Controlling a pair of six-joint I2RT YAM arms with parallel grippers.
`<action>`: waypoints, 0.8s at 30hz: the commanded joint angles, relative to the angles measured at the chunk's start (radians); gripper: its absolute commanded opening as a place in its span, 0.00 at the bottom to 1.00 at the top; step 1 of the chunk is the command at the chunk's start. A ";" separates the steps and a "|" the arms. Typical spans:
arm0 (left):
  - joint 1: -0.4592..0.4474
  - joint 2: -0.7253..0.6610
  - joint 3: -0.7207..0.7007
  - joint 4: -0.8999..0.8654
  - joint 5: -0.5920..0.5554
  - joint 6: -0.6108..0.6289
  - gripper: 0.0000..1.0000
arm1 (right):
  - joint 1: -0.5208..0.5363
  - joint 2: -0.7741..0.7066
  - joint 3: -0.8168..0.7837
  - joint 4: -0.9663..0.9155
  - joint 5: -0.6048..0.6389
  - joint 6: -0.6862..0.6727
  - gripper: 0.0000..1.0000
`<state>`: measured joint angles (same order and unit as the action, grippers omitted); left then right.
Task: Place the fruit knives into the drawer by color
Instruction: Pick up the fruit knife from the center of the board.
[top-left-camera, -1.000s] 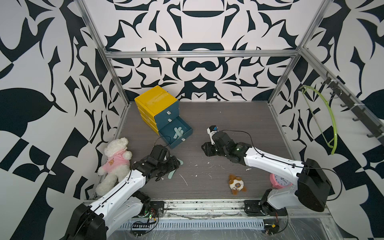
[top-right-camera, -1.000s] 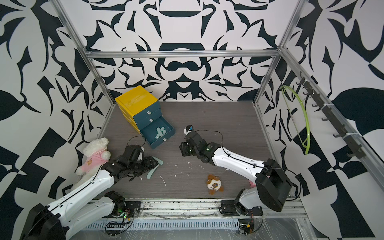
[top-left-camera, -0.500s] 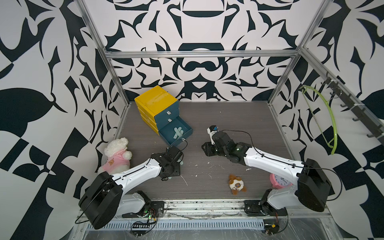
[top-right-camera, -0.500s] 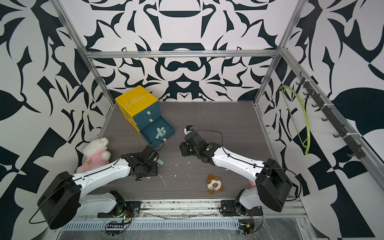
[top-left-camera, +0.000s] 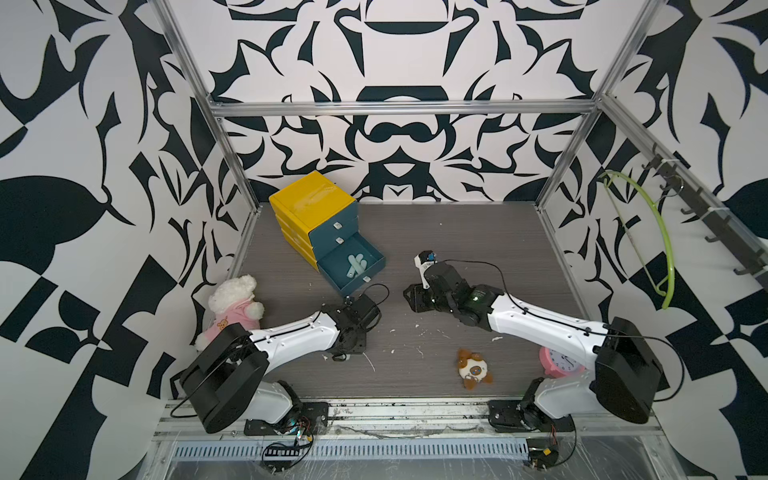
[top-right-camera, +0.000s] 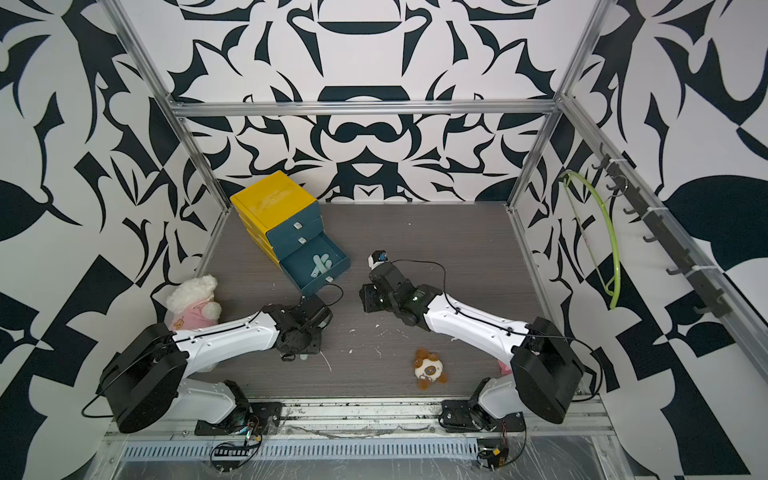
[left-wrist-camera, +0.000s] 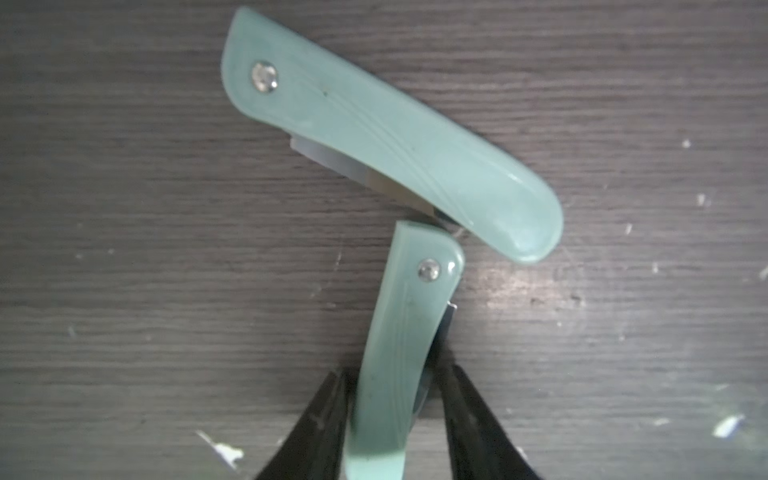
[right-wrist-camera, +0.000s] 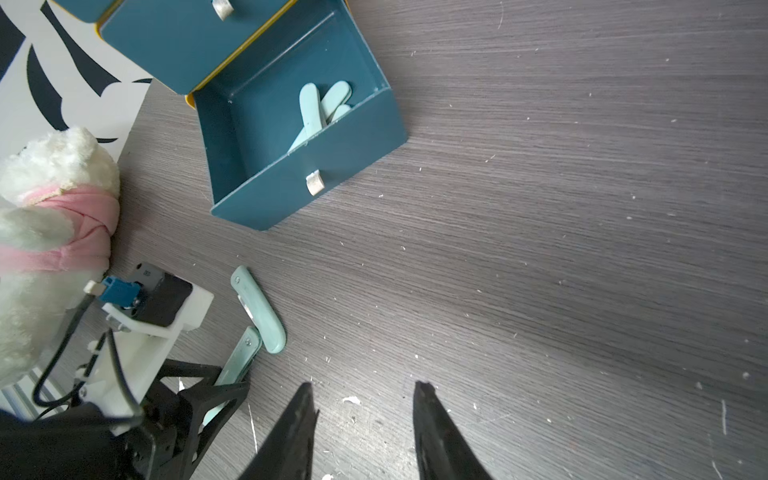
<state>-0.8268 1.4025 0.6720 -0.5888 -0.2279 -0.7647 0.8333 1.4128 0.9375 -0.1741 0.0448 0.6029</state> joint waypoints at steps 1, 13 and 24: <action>-0.005 0.033 -0.011 -0.002 0.015 -0.005 0.37 | -0.002 -0.023 -0.004 0.025 0.020 0.006 0.41; -0.015 -0.036 -0.008 -0.017 0.010 -0.014 0.20 | -0.002 -0.019 -0.006 0.028 0.024 0.013 0.41; -0.016 -0.216 0.121 -0.146 -0.059 0.019 0.15 | -0.003 -0.017 -0.004 0.033 0.023 0.017 0.41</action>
<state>-0.8490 1.2385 0.7280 -0.6762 -0.2459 -0.7662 0.8326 1.4128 0.9371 -0.1711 0.0502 0.6071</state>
